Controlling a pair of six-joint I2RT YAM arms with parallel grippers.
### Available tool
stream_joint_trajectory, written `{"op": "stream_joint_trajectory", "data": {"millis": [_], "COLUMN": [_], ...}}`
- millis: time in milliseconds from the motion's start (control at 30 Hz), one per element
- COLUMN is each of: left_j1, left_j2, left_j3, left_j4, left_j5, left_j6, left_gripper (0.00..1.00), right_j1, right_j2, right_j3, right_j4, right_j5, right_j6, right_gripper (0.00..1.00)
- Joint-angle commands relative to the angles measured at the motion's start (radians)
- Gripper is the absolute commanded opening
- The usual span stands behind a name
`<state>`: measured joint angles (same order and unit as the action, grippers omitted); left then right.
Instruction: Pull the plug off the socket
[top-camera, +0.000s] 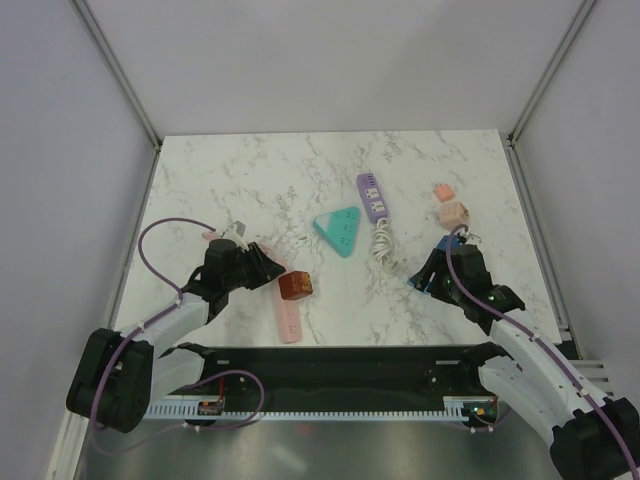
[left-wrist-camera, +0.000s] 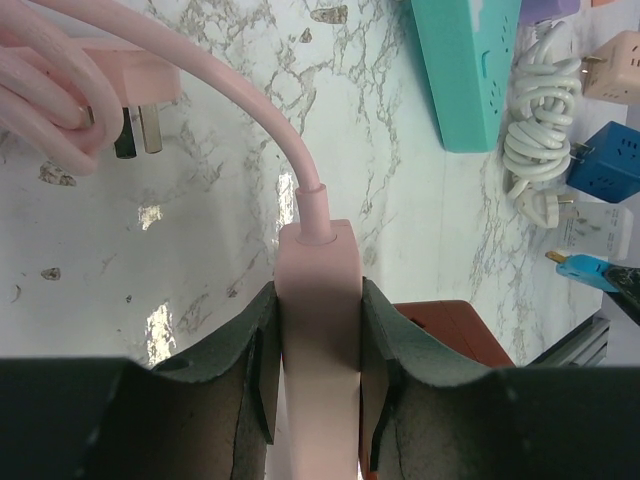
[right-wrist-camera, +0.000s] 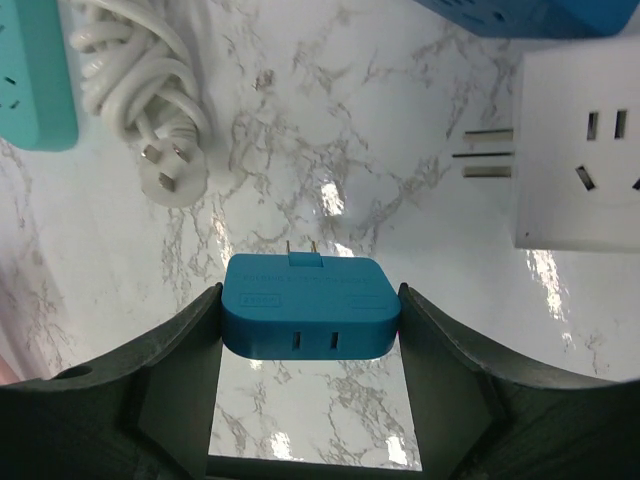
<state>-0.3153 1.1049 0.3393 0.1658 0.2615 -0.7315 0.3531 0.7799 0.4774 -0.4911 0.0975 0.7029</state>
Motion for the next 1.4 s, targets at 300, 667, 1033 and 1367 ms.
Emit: {"op": "stream_joint_trajectory", "data": {"millis": [300,667,1033,1367], "left_j1": [0.004,0.002,0.002,0.002], "left_j2": [0.012,0.019,0.012,0.003], "left_j3": [0.027,0.032,0.026,0.026], "left_j4": [0.051,0.052,0.052,0.055], "left_j5": [0.025,0.036,0.042,0.050], "left_j6": [0.035,0.035,0.024,0.011], "left_gripper": [0.02,0.02,0.02,0.02], "right_j1": [-0.066,-0.071,-0.071,0.177], "right_j2": [-0.002,0.015,0.093,0.215], "right_j3": [-0.043,-0.011,0.128,0.234], "right_j4": [-0.001,-0.003,-0.004,0.205], "right_j5": [-0.068,-0.018,-0.012,-0.177], "right_j6": [0.030,0.003,-0.103,-0.158], "right_gripper": [0.31,0.69,0.98,0.98]}}
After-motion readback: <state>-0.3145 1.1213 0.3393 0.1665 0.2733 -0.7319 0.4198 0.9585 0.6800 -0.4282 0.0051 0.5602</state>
